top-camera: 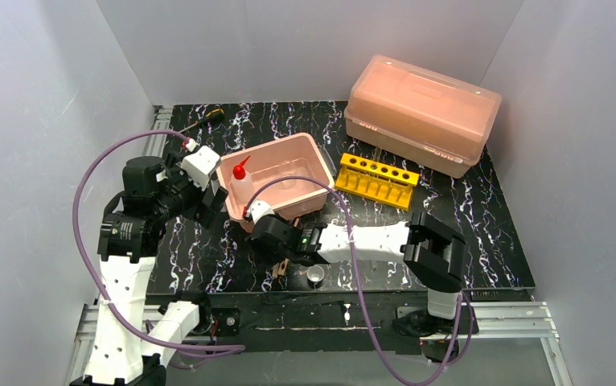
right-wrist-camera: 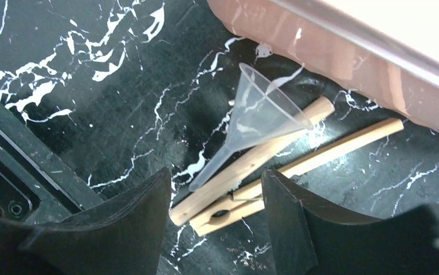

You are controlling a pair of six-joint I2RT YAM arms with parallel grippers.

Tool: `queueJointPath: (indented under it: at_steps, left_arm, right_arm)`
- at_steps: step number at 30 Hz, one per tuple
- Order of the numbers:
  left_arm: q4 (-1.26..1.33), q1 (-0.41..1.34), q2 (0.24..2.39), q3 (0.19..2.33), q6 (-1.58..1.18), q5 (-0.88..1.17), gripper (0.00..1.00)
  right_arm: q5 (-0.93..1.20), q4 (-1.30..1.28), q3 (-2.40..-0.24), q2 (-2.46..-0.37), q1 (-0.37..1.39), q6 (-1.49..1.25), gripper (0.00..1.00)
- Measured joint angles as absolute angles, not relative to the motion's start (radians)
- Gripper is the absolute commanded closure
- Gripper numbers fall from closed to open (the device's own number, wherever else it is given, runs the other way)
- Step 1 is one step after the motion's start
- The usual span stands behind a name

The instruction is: Organize the chemistry lab equipment

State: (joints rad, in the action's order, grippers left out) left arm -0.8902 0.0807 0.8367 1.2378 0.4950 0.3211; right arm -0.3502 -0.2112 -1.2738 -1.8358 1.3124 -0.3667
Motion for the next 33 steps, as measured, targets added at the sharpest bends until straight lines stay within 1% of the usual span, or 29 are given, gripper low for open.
queueJointPath:
  at_steps: [13,33]
  left_arm:
    - [-0.898,0.08,0.89,1.245,0.462,0.314,0.02]
    - [-0.89,0.08,0.867,1.216,0.493,0.293,0.02]
  right_arm:
    - [-0.359,-0.176,-1.289,-1.903,1.318,-0.39,0.44]
    - [-0.36,-0.15,-1.321,-1.986,1.336,-0.397,0.52]
